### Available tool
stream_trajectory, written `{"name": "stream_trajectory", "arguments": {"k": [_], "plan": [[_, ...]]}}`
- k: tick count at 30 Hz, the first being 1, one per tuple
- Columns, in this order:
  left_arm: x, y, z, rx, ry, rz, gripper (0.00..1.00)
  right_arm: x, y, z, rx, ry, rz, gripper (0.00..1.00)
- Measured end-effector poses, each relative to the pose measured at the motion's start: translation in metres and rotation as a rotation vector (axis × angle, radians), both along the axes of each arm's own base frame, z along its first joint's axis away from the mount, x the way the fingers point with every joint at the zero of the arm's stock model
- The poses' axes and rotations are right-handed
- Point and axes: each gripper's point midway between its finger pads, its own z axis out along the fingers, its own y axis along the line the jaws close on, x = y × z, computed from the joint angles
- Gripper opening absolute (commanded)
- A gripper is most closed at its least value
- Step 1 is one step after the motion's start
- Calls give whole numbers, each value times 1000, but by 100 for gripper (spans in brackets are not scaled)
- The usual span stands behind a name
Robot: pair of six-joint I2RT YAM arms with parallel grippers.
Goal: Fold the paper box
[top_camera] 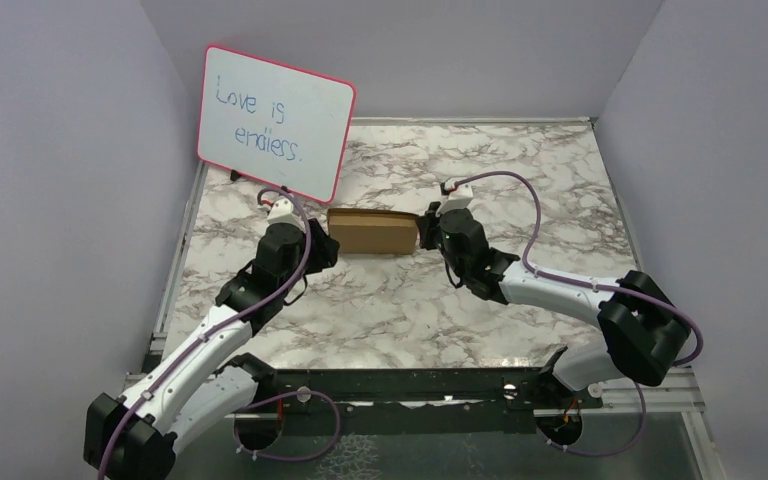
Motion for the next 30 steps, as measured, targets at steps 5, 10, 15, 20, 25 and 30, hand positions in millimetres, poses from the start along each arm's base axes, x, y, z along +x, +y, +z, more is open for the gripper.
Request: {"name": "stream_trajectory", "arguments": {"k": [5, 10, 15, 20, 25, 30], "plan": [[-3, 1, 15, -52, -33, -5, 68, 0, 0, -1, -2, 1, 0, 1], [4, 9, 26, -79, -52, 34, 78, 0, 0, -1, -7, 0, 2, 1], [30, 21, 35, -131, -48, 112, 81, 0, 0, -2, -11, 0, 2, 1], [51, 21, 30, -211, -31, 161, 80, 0, 0, -2, -18, -2, 5, 1], [66, 15, 26, -257, -24, 171, 73, 0, 0, -3, -21, -3, 6, 1], [78, 10, 23, -280, -21, 178, 63, 1, 0, -4, -26, -2, 7, 1]]}}
